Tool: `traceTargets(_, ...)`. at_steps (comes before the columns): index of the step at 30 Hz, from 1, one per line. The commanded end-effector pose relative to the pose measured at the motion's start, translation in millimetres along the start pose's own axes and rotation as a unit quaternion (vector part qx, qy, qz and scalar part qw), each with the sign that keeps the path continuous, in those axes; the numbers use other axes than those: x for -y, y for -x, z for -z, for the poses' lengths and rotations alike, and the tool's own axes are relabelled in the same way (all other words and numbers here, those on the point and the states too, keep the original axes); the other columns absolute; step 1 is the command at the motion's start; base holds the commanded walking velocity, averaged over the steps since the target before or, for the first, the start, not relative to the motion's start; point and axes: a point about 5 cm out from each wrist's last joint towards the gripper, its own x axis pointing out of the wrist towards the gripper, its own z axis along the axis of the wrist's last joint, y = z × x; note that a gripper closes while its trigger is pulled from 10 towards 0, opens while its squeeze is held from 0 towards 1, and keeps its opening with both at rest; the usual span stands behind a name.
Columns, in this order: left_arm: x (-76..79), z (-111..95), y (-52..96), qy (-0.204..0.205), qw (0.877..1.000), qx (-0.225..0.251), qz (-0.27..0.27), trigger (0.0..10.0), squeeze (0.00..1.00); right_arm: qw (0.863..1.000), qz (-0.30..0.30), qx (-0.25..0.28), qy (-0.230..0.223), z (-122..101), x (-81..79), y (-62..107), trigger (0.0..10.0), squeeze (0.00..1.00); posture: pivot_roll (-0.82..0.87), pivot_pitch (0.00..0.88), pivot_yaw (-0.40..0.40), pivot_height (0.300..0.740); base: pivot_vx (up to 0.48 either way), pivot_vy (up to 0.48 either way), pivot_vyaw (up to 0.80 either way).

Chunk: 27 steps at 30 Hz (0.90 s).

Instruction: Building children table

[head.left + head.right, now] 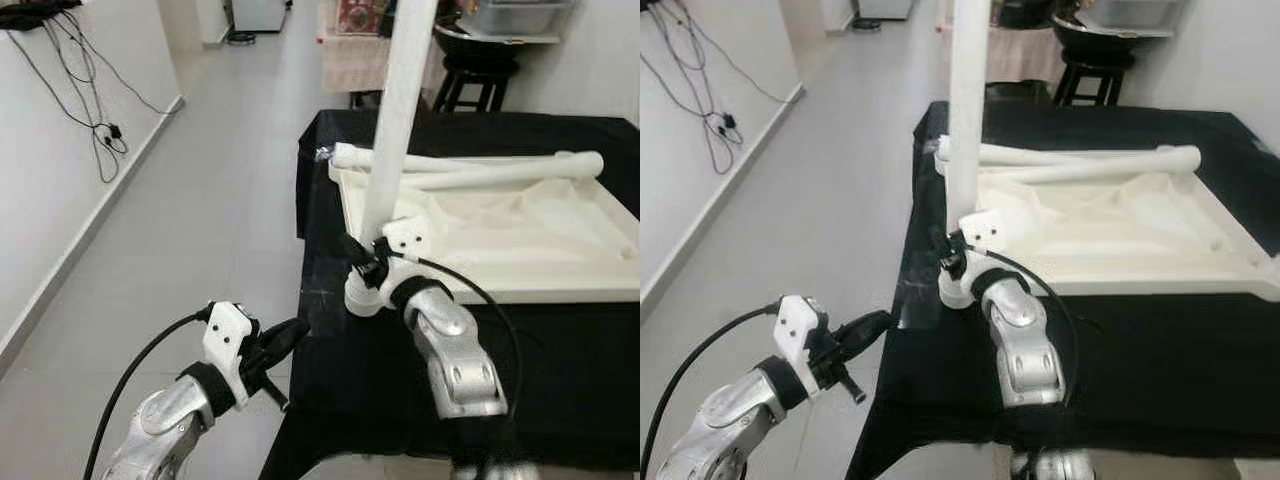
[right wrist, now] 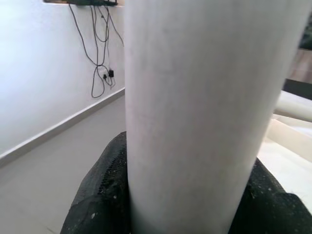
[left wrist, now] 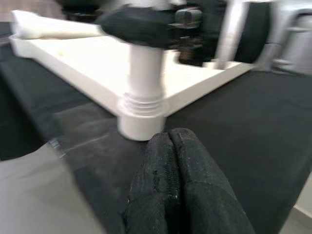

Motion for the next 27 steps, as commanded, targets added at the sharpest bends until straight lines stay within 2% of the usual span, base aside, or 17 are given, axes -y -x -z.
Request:
traceTargets(1,-1.1,1.7,1.7,0.005,1.000,-0.004,-0.003,10.0,0.00,0.997,0.026,-0.076,0.009,30.2,14.4,5.3,0.0,0.00,0.01,0.098,-0.037,0.740,0.000,0.000,0.00)
traceTargets(2,-1.3,1.3,1.7,0.005,1.000,-0.001,-0.009,10.0,0.00,0.997,0.021,-0.078,0.013,27.8,15.9,1.8,10.0,0.00,0.01,0.098,-0.038,0.740,0.000,0.000,0.00)
traceTargets(3,-1.3,1.3,1.7,0.005,1.000,-0.001,-0.009,10.0,0.00,0.997,0.021,-0.078,0.013,27.8,15.9,1.8,10.0,0.00,0.01,0.098,-0.038,0.740,0.000,0.000,0.00)
traceTargets(4,-1.2,1.0,1.5,0.004,1.000,0.001,-0.013,10.0,0.00,0.998,-0.004,-0.064,0.005,22.5,15.6,-2.1,10.0,0.28,0.02,0.099,-0.041,0.740,0.000,0.000,0.00)
traceTargets(5,-1.0,0.8,1.3,0.004,1.000,0.002,-0.015,10.0,0.00,0.998,-0.019,-0.052,-0.004,17.1,15.3,-4.2,10.0,1.00,0.02,0.099,-0.041,0.740,0.000,0.000,0.00)
traceTargets(8,-0.8,0.8,1.1,0.004,1.000,0.002,-0.015,10.0,0.00,0.998,-0.041,-0.039,-0.009,12.3,14.8,-6.2,10.0,1.00,0.02,0.097,-0.041,0.740,0.000,0.000,0.00)
traceTargets(9,-0.4,0.8,0.7,0.004,1.000,0.002,-0.013,10.0,0.00,0.997,-0.078,-0.024,-0.013,5.4,13.4,-6.7,10.0,1.00,0.02,0.096,-0.041,0.740,0.000,0.000,0.00)
traceTargets(10,-0.4,0.8,0.7,0.004,1.000,0.002,-0.013,10.0,0.00,0.997,-0.078,-0.024,-0.013,5.4,13.4,-6.7,10.0,1.00,0.02,0.096,-0.041,0.740,0.000,0.000,0.00)
traceTargets(11,0.1,0.9,0.4,0.005,1.000,0.002,-0.011,10.0,0.00,0.992,-0.123,-0.014,-0.020,-0.1,11.8,-6.3,10.0,0.97,0.02,0.096,-0.039,0.740,0.000,0.000,0.00)
traceTargets(12,0.5,1.0,0.0,0.005,1.000,0.002,-0.009,10.0,0.00,0.984,-0.175,0.000,-0.018,-6.4,11.2,-4.7,10.0,0.00,0.02,0.092,-0.039,0.740,0.000,0.000,0.00)
traceTargets(14,1.3,1.3,-0.2,0.006,1.000,0.002,-0.007,10.0,0.00,0.965,-0.263,0.016,-0.004,-14.8,14.5,-1.6,10.0,0.00,0.02,0.092,-0.041,0.740,0.000,0.000,0.00)
traceTargets(19,1.6,-0.8,0.5,0.005,1.000,0.013,-0.012,10.0,0.00,0.951,-0.308,0.014,0.003,-18.5,20.7,-3.5,10.0,0.00,0.02,0.091,-0.045,0.740,0.000,0.000,0.00)
traceTargets(21,3.1,-7.1,2.0,0.001,0.999,0.037,-0.022,10.0,0.00,0.935,-0.355,-0.004,0.010,-17.8,29.1,-5.6,10.0,0.00,0.04,0.086,-0.047,0.740,0.000,0.000,0.00)
traceTargets(27,5.9,-9.4,-0.3,0.008,0.999,0.046,-0.022,10.0,0.00,0.930,-0.368,-0.015,0.001,-16.8,38.1,-7.1,10.0,0.00,0.04,0.083,-0.047,0.740,0.000,0.000,0.00)
